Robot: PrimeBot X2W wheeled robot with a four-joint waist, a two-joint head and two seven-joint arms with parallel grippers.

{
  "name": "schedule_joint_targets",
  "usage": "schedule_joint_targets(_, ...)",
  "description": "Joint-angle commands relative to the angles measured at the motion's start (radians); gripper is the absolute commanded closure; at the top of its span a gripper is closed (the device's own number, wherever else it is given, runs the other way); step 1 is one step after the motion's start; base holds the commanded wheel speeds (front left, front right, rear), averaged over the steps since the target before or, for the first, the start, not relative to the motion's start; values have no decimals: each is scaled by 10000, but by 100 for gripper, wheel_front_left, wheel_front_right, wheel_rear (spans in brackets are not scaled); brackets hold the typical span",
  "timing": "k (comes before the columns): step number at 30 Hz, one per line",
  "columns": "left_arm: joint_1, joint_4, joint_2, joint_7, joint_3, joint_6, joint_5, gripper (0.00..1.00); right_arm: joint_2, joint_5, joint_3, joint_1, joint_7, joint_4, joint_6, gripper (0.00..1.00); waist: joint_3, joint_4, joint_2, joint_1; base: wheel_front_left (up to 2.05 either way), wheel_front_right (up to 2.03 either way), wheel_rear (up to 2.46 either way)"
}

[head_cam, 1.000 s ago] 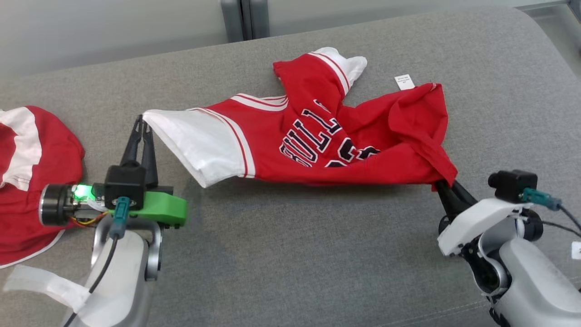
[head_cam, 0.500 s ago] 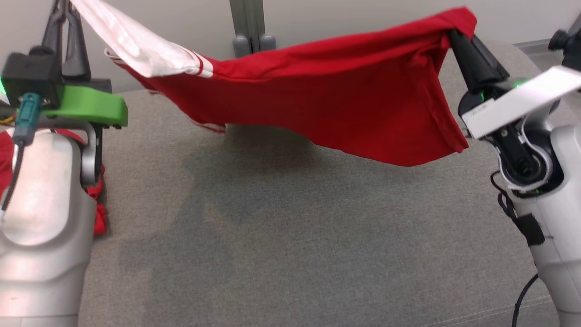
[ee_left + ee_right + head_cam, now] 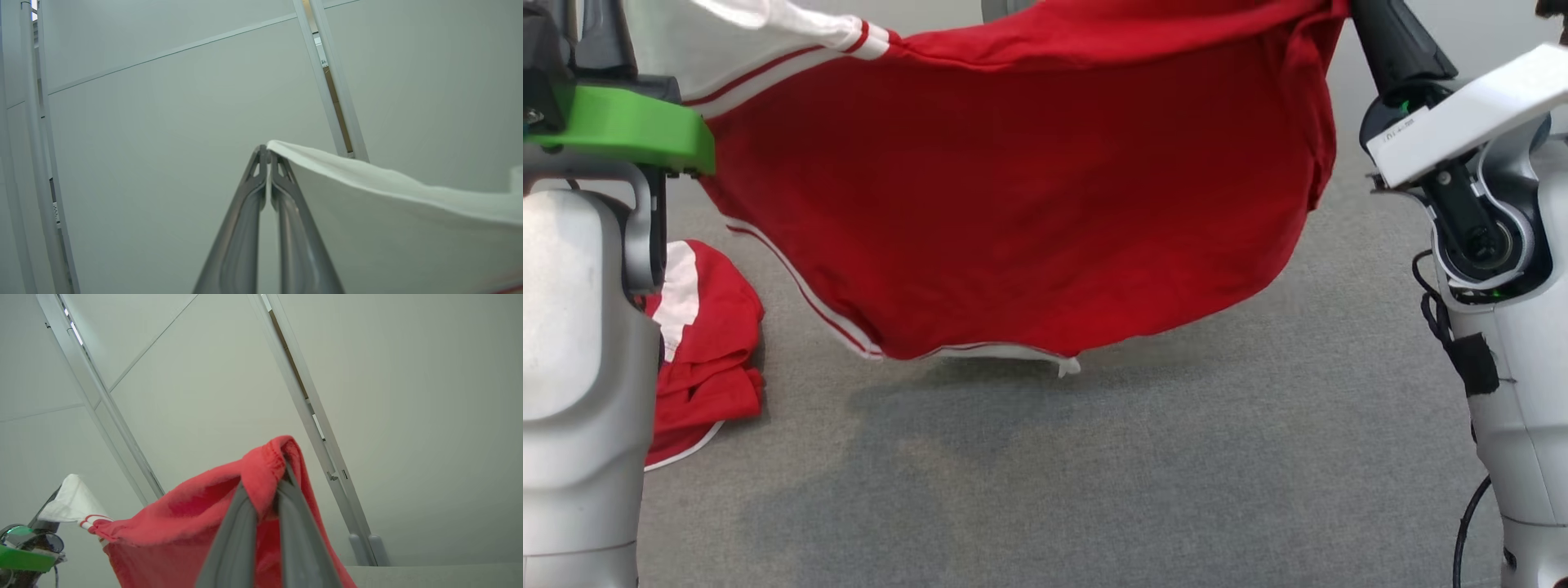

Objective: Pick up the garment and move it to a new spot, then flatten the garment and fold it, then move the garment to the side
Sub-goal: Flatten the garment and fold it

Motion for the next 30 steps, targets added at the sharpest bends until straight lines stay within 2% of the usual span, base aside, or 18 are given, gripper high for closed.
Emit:
schedule_joint_targets(1,227,-167,115,149,-35,26,-74,100,-79,-237,-161,244,166,-120,4,100,1,100,0,0,0,0,0)
schedule_joint_targets(6,182,-700,369,716,-29,61,-36,100,-10,-955,-1000,297,730,-110,4,100,554,156,0,0,0,0,0)
schedule_joint_targets(10,-481,-751,543,1202,-186,-139,106,100,-42,-1470,-1370,-340,1055,56,4,100,1497,109,0,0,0,0,0)
schedule_joint_targets(17,-3087,224,642,1683,-657,-598,538,100,-377,-1939,-849,-2742,951,829,4,100,3874,-105,0,0,0,0,0)
schedule_joint_targets(22,-5727,1534,486,1110,-812,-438,1022,100,-775,-2167,56,-5121,-359,2012,5,100,5189,-203,0,0,0,0,0)
schedule_joint_targets(30,-9318,3681,-224,-624,-791,381,1354,100,-1445,-1790,1126,-8049,-3621,4399,2,100,6125,-7,0,0,0,0,0)
